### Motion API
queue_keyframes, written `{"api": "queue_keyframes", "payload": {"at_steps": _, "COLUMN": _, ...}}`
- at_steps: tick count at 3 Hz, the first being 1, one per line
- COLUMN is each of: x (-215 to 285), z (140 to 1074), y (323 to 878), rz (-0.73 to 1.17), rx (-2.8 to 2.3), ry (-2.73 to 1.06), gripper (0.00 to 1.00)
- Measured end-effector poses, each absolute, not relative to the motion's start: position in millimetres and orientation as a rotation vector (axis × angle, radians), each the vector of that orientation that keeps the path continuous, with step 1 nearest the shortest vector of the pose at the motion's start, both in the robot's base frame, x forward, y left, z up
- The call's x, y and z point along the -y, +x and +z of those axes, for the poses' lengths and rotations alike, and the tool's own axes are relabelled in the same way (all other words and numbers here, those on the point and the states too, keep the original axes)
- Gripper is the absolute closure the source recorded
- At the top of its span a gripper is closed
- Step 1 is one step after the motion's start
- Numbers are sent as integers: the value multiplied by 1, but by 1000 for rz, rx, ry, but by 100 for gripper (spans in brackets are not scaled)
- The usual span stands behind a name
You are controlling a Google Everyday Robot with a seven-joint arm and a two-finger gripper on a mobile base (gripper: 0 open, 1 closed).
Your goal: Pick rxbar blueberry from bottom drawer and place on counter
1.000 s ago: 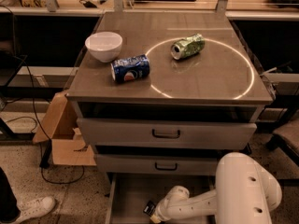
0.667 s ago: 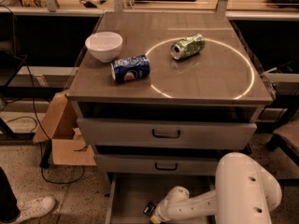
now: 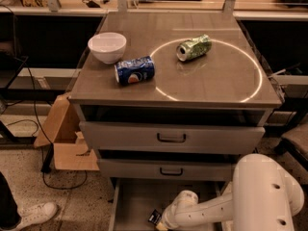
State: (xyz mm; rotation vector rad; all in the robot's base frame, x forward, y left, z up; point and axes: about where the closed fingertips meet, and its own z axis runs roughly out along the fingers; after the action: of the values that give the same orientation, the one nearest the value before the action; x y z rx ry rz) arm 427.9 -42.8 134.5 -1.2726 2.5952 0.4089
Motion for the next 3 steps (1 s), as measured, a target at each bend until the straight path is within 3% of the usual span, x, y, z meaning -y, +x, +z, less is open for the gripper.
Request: {"api": "queue_keyframes", "payload": {"at_steps": 3, "x": 57, "z": 213, "y": 392, "rz": 369, "rx": -2567, "ry": -1304, "gripper": 100}}
